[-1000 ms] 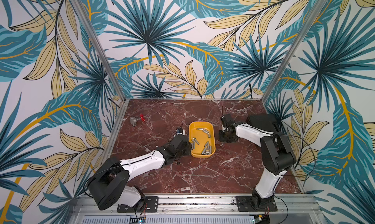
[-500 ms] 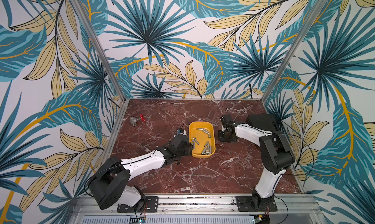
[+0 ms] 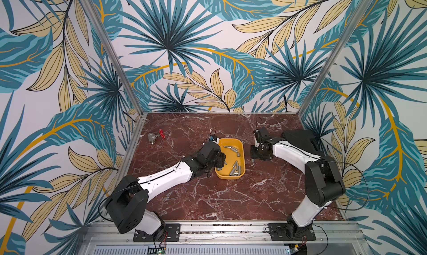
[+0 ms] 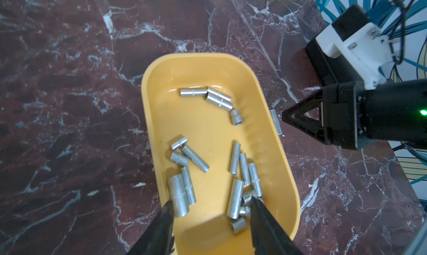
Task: Take out the socket from the storage box
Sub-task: Place the socket head at the center of the board, then pick up the socket head from the storage box.
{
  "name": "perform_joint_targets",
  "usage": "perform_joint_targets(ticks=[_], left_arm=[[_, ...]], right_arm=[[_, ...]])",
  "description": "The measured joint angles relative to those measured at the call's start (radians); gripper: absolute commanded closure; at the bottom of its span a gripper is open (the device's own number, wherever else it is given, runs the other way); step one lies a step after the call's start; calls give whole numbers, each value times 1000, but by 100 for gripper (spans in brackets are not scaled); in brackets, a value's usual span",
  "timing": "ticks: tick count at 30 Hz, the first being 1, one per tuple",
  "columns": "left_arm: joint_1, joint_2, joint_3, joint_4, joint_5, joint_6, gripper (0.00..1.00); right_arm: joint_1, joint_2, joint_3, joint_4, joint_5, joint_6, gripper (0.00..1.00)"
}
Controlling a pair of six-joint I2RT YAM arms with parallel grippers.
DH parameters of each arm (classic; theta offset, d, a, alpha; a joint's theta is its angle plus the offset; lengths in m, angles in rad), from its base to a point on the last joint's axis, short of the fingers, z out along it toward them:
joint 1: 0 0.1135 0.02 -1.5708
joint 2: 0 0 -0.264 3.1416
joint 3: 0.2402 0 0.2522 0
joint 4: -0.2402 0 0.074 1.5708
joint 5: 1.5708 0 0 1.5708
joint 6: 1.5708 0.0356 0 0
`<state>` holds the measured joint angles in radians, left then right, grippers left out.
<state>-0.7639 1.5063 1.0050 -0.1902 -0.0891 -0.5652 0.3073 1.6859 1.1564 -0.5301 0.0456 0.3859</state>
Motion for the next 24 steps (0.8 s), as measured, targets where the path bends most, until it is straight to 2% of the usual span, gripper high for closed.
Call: perform_joint_targets(ticks=[11, 24], left_arm=[[0, 295, 365, -200, 63, 39, 48], [0, 558, 566, -280, 105, -27, 47]], right_arm=[[0, -243, -35, -45, 18, 0, 63], [0, -269, -125, -47, 6, 7, 63]])
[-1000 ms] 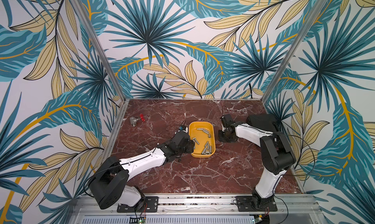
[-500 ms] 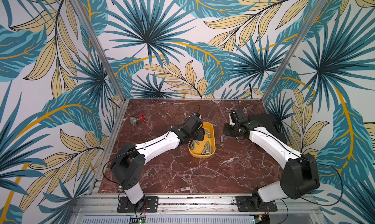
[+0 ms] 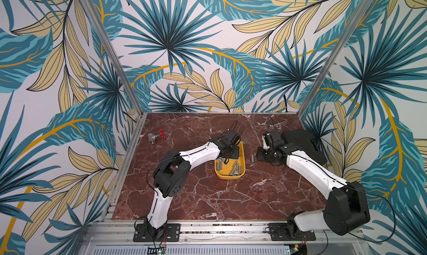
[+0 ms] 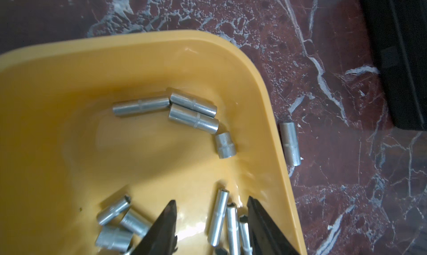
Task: Take out the socket from the storage box
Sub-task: Pick up the socket head from the storage box.
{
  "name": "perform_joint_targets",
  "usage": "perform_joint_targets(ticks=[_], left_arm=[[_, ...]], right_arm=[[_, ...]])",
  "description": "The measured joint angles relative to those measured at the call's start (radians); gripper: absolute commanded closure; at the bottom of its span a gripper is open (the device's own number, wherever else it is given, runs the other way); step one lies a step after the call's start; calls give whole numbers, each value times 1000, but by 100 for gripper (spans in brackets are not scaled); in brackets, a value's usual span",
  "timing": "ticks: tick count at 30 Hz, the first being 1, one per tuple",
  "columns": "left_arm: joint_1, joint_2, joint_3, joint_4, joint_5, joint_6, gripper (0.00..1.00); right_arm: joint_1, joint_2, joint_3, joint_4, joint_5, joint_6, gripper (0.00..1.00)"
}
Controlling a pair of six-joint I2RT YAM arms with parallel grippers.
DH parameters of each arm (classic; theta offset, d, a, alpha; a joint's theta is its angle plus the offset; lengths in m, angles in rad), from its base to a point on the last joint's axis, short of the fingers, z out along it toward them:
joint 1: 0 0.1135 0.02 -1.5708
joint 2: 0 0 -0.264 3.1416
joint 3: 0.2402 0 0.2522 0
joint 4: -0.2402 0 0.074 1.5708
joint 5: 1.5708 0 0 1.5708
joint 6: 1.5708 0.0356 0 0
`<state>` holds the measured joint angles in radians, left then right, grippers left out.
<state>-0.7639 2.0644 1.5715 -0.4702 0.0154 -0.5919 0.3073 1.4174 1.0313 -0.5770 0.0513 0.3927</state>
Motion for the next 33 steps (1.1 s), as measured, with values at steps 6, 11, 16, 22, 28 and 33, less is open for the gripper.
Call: perform_joint_targets(ticks=[6, 11, 16, 22, 28, 33], left_arm=[[8, 98, 84, -9, 1, -35, 47], [20, 136, 117, -10, 2, -56, 47], [39, 153, 134, 3, 3, -72, 47], [52, 197, 168, 10, 7, -79, 47], [54, 242, 246, 7, 7, -79, 47], [54, 267, 282, -22, -2, -74, 51]], right_arm=[[0, 0, -9, 3, -15, 9, 63], [0, 0, -26, 3, -26, 19, 63], [0, 0, -26, 3, -27, 19, 63], [0, 0, -26, 2, -31, 19, 63], [0, 0, -26, 0, -34, 19, 63], [0, -4, -26, -2, -34, 20, 63]])
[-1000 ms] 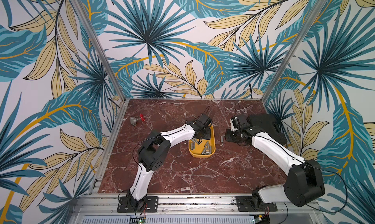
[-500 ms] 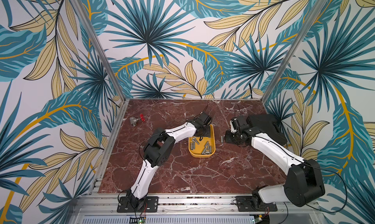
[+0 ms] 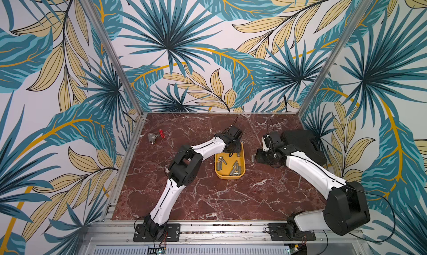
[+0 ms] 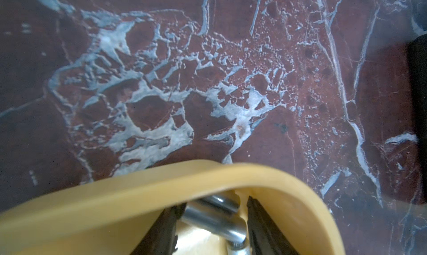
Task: Take out the socket from the storage box
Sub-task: Pick up the socket head from the storage box.
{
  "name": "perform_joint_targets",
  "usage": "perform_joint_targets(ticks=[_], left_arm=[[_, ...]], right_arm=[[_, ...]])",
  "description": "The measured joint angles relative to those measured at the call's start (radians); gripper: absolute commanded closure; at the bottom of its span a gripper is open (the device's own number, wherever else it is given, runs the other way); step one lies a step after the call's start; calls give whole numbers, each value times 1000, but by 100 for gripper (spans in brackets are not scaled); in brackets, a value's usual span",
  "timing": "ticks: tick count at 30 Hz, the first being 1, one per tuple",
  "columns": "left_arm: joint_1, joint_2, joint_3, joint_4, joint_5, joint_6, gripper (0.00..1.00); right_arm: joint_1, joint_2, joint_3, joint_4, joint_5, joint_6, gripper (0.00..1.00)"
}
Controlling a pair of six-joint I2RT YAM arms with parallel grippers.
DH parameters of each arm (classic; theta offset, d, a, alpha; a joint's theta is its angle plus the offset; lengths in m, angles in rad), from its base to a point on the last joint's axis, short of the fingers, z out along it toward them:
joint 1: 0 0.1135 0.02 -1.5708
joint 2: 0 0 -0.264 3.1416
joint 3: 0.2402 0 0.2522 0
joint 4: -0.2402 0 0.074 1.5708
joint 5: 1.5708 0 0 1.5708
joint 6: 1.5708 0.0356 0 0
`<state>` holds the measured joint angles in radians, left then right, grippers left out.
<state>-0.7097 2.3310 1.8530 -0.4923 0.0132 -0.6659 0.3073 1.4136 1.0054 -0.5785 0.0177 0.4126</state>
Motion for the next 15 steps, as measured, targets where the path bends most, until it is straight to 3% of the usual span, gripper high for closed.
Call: perform_joint_targets(ticks=[15], left_arm=[[-29, -10, 0, -109, -108, 92, 64]], right_arm=[[0, -18, -25, 1, -31, 10, 63]])
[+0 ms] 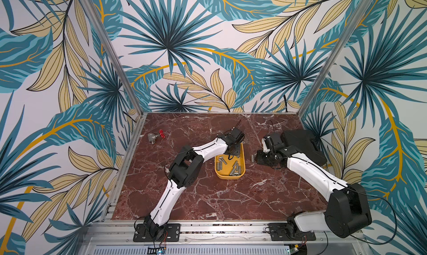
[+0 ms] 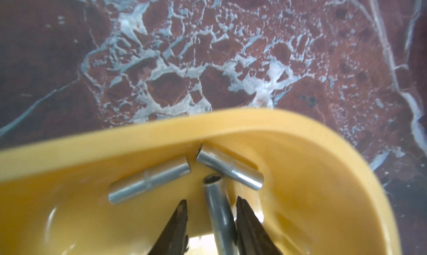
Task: Take out the socket from the storage box
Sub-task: Pick up the socket head from the storage box.
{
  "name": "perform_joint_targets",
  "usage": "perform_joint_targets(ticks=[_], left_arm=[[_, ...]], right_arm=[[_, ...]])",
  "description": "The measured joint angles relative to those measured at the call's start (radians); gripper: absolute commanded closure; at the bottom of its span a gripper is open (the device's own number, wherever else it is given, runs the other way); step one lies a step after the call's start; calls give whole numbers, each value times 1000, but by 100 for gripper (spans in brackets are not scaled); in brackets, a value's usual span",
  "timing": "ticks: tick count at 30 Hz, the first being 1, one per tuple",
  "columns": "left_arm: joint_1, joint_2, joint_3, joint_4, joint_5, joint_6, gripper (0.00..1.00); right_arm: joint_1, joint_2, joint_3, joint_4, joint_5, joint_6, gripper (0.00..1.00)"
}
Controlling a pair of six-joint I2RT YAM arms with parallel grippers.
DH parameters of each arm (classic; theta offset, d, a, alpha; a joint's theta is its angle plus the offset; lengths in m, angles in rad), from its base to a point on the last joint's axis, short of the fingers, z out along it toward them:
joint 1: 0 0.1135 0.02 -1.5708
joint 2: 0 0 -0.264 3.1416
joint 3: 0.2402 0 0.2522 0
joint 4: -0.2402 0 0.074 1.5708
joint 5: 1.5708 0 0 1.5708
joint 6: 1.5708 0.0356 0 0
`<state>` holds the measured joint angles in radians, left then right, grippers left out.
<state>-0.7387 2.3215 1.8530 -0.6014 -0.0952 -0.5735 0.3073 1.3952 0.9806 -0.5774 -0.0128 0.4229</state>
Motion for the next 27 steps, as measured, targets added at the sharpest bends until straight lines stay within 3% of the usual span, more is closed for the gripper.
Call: perform_joint_targets(ticks=[10, 18, 22, 27], left_arm=[[-6, -11, -3, -76, -38, 61, 86], [-6, -55, -56, -79, -46, 68, 94], [-5, -171, -138, -74, -58, 68, 94], [30, -457, -273, -16, -66, 69, 94]], right_arm=[[0, 11, 0, 1, -19, 0, 63], [0, 12, 0, 1, -18, 0, 63], [0, 12, 0, 0, -18, 0, 63], [0, 12, 0, 0, -19, 0, 64]])
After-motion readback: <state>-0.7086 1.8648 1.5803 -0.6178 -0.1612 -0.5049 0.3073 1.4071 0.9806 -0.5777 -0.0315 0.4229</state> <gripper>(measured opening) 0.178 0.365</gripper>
